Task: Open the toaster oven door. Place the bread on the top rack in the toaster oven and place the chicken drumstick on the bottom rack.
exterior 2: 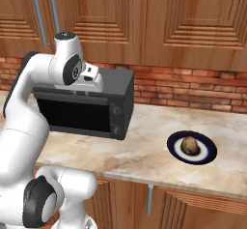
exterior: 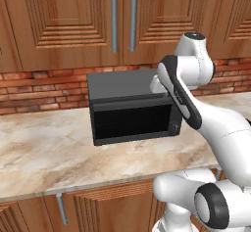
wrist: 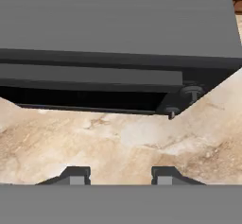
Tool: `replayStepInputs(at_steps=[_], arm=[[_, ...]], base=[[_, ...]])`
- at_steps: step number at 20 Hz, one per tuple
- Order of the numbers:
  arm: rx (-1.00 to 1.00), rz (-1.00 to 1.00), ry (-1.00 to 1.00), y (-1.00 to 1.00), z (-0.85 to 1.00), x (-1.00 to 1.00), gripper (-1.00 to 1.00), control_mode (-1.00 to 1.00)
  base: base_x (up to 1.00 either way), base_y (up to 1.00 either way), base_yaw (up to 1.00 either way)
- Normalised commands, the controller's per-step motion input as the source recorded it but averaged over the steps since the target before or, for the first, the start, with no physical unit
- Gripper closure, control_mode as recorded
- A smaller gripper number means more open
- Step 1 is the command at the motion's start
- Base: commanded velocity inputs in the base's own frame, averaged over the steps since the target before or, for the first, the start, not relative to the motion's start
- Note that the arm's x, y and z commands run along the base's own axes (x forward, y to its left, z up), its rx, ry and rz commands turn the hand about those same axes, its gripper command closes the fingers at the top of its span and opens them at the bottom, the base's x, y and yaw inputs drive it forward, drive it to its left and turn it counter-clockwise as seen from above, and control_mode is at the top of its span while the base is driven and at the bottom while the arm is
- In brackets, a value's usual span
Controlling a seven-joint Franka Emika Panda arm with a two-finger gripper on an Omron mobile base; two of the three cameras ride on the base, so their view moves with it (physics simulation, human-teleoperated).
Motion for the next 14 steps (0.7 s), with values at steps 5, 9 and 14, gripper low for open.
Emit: replayStepInputs(at_steps=[5,9,14], arm=[[-0.11,0.01,-0.02,0.00,-0.17,-0.36,-1.00,-1.00],[-0.58,0.12,-0.17,0.41,-0.80,-0.37,-1.00,-1.00],[-0.46,0.32,-0.22,0.00,-0.44,0.13,-1.00,-1.00]], base=[[0.00,0.00,0.00],[0.00,0.00,0.00],[0.00,0.00,0.00]])
